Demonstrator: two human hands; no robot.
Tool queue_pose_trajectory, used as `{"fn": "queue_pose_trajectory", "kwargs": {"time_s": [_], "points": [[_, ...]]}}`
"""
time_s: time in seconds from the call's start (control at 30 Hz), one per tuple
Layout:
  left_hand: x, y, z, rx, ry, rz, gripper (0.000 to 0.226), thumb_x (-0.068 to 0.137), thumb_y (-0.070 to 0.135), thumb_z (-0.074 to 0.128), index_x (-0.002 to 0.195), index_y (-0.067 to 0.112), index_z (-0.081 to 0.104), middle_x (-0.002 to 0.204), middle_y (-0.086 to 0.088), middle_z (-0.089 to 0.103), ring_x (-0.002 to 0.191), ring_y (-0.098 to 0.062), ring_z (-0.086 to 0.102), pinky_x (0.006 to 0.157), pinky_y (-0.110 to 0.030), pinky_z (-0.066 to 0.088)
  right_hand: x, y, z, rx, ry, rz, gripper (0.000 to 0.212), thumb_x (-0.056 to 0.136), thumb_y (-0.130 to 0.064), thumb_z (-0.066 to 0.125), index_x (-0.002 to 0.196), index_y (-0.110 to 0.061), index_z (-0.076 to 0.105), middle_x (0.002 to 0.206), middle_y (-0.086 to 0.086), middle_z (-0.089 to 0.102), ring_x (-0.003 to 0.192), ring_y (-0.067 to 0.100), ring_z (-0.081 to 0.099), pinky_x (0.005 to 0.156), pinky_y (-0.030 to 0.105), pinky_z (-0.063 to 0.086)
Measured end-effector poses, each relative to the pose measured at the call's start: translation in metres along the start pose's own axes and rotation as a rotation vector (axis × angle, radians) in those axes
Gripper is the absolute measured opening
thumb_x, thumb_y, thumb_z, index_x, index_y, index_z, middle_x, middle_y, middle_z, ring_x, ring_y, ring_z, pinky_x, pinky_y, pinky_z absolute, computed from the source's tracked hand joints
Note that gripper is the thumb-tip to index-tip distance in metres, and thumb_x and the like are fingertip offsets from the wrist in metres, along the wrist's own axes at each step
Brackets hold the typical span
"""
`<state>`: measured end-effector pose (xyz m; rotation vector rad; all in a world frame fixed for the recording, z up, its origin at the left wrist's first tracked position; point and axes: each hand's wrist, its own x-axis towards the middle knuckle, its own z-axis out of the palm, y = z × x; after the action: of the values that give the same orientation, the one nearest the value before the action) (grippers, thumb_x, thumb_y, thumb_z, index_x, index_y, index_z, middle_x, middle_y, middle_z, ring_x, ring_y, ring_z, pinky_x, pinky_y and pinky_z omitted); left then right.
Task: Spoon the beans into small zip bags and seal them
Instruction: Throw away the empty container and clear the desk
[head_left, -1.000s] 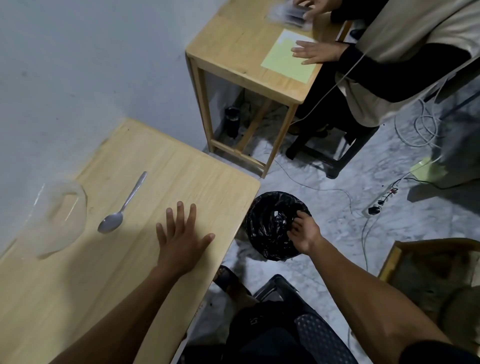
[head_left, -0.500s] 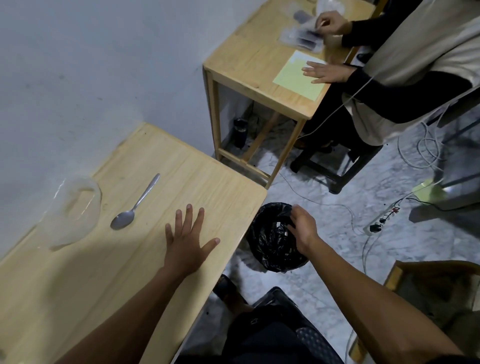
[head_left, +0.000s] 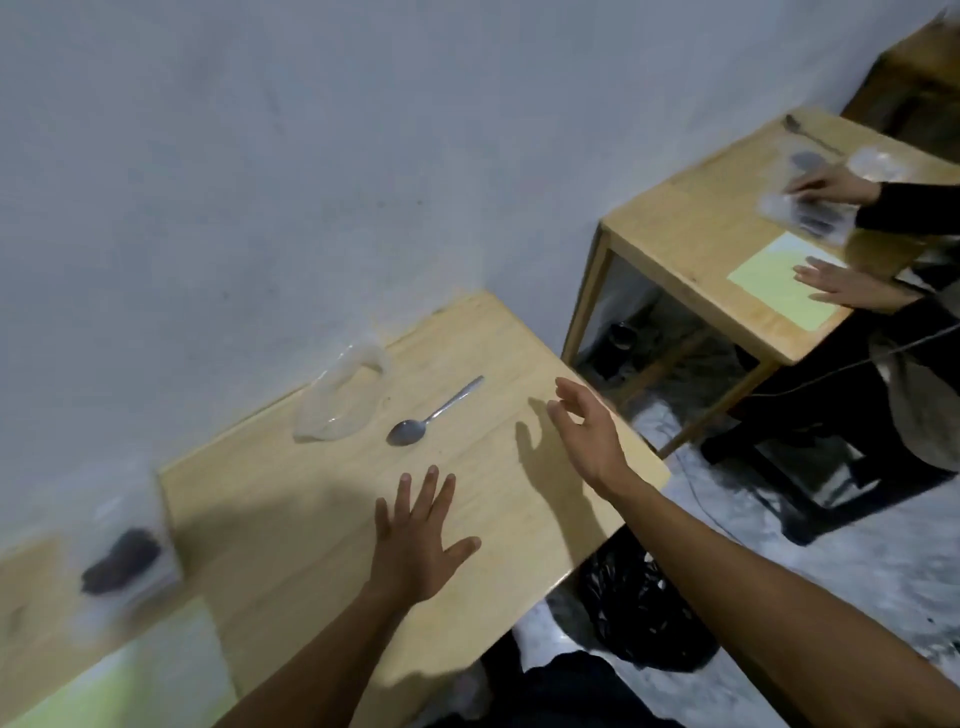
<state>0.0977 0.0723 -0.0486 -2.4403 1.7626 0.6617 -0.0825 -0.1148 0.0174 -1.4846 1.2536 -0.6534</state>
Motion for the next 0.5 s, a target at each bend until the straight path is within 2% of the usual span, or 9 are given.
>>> {"fn": "queue_pose_trajectory", "kwargs": {"time_s": [0.07,0.3,0.4,0.5], "points": [[-0.009,-0.013,-0.003,-0.047,0.010,-0.076,0.092,0.078,0.082,0.028,0.155,0.034,0.012,0.164,0.008,0.004,0.151,-0.033,0.003,0.114,-0.061,0.017,0.010,-0.015,0.026,-0.031,-0.098,-0.028,0.045,0.097,-0.033,0.057,0.140,-0.021,0.049,0.137,-0.008,0.053,0.121,0.011,0.052,0.093,0.023,0.040],[-0.036,-0.056,0.001,-0.182,0.048,-0.345,0.094,0.080,0.081,0.033,0.154,0.038,-0.006,0.157,0.015,-0.024,0.149,-0.030,-0.018,0.118,-0.056,-0.001,0.050,-0.054,0.112,-0.196,-0.381,-0.089,0.049,0.097,-0.029,0.055,0.144,-0.022,0.043,0.144,0.005,0.049,0.127,0.020,0.051,0.104,0.037,0.044],[-0.044,-0.063,0.003,-0.258,0.062,-0.467,0.098,0.080,0.081,0.038,0.152,0.039,-0.012,0.158,0.013,-0.026,0.147,-0.029,-0.024,0.117,-0.056,-0.006,0.069,-0.068,0.141,-0.268,-0.479,-0.092,0.054,0.097,-0.029,0.055,0.148,-0.023,0.037,0.148,0.010,0.044,0.131,0.025,0.049,0.107,0.040,0.042],[-0.048,-0.065,0.002,-0.293,0.057,-0.517,0.100,0.077,0.084,0.037,0.151,0.040,-0.014,0.158,0.015,-0.027,0.146,-0.028,-0.028,0.116,-0.058,-0.009,0.088,-0.077,0.170,-0.317,-0.537,-0.091,0.062,0.096,-0.030,0.057,0.151,-0.021,0.029,0.153,0.011,0.039,0.136,0.027,0.044,0.112,0.042,0.037]]}}
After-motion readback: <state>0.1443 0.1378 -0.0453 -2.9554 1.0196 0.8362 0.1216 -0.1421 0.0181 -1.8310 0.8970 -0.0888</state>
